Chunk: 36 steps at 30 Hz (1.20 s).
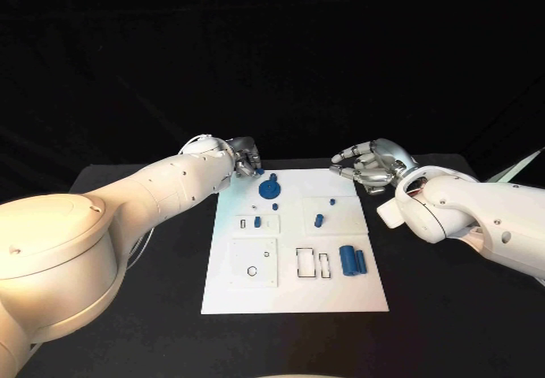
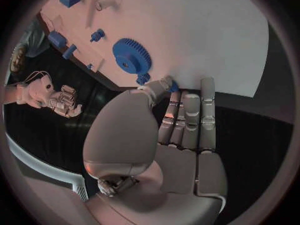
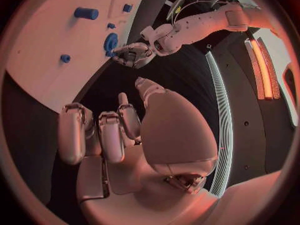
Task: Assemble the parts on the task board
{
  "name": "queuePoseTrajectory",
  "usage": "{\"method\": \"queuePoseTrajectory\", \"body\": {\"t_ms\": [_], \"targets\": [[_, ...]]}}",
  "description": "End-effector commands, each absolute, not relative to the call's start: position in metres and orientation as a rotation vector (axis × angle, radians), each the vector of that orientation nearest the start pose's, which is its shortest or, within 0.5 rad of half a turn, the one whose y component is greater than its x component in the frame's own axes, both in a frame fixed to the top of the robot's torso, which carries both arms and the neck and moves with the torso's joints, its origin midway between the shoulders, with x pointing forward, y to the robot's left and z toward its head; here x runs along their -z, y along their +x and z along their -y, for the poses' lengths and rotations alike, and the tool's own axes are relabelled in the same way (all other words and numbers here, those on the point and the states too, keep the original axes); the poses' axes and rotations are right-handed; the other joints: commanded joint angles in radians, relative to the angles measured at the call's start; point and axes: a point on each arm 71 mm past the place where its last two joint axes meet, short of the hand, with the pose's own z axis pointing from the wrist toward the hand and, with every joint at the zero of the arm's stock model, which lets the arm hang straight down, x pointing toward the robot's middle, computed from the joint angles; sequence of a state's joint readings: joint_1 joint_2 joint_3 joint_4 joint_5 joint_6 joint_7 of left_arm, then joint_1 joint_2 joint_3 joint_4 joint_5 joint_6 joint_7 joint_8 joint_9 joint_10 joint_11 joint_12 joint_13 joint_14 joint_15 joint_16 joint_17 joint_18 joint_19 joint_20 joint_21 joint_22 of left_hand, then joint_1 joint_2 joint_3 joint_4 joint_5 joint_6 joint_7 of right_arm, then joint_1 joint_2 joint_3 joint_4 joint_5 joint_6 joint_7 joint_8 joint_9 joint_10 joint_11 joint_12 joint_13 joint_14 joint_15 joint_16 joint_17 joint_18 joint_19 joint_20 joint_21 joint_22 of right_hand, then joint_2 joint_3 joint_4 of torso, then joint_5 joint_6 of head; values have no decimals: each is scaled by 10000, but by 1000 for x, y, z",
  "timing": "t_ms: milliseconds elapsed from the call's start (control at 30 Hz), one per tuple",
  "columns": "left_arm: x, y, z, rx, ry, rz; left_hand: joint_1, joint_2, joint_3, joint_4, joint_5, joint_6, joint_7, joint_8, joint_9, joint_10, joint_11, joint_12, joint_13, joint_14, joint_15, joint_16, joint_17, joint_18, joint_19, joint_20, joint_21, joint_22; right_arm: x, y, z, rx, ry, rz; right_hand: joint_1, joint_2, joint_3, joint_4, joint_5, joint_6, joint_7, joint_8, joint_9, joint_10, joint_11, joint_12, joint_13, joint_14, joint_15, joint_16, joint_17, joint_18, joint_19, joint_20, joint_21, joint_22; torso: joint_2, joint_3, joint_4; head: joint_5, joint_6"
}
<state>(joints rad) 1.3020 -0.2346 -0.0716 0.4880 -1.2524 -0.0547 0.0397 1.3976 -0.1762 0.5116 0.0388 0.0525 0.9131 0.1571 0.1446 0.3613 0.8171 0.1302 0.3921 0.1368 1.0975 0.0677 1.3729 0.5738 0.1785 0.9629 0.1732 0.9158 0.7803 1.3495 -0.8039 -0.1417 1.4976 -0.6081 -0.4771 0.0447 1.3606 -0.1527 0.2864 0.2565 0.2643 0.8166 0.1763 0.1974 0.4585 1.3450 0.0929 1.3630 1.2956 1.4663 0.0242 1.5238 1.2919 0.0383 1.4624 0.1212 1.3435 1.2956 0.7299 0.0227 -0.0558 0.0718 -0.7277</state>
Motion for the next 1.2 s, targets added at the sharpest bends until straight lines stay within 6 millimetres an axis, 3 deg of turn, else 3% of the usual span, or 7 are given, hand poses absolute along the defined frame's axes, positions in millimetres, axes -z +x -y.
{"method": "queuePoseTrajectory", "body": {"t_ms": [33,467,1000,1200], "targets": [[194,631,-179,4413,-352,-18515,-73,41,-272,137,43,28,53,-160,-132,354,56,-26,-48,80,-22,143,174,43,-44,-47,70,62,149,508,200,-10319,5738,-16062,-348,-142,467,-7,-140,-55,-2,197,-76,-40,-28,-28,376,762,-122,-129,1707,181,-21,-73,-203,1245,2,2,10,-22,-20],[194,631,-179,4454,-494,-18582,-303,-50,-400,331,41,-27,132,-250,-231,349,94,-39,-59,87,13,171,141,36,-52,-30,49,52,148,508,200,-10319,5703,-16045,-348,-142,467,-7,-140,-55,-2,197,-76,-40,-28,-28,376,762,-122,-129,1707,181,-21,-73,-203,1245,-3,-2,24,-57,-29],[195,632,-180,4378,-548,-18520,-13,458,76,395,54,913,-114,160,-210,1139,-115,203,19,444,-165,350,516,-45,411,-165,480,516,147,509,198,-10347,5669,-16041,-356,-138,495,-21,-157,-56,-3,225,-81,-26,-30,-14,387,763,-124,-129,1709,177,-10,-75,-188,1258,-1,3,18,-86,-41],[195,632,-182,4268,-531,-18448,40,536,173,354,54,1029,-124,228,-191,1310,-181,241,42,576,-223,388,648,-66,527,-213,597,632,147,509,198,-10347,5663,-16028,-356,-138,495,-21,-157,-56,-3,225,-81,-26,-30,-14,387,763,-124,-129,1709,177,-10,-75,-188,1258,-11,0,37,-105,-52]]}}
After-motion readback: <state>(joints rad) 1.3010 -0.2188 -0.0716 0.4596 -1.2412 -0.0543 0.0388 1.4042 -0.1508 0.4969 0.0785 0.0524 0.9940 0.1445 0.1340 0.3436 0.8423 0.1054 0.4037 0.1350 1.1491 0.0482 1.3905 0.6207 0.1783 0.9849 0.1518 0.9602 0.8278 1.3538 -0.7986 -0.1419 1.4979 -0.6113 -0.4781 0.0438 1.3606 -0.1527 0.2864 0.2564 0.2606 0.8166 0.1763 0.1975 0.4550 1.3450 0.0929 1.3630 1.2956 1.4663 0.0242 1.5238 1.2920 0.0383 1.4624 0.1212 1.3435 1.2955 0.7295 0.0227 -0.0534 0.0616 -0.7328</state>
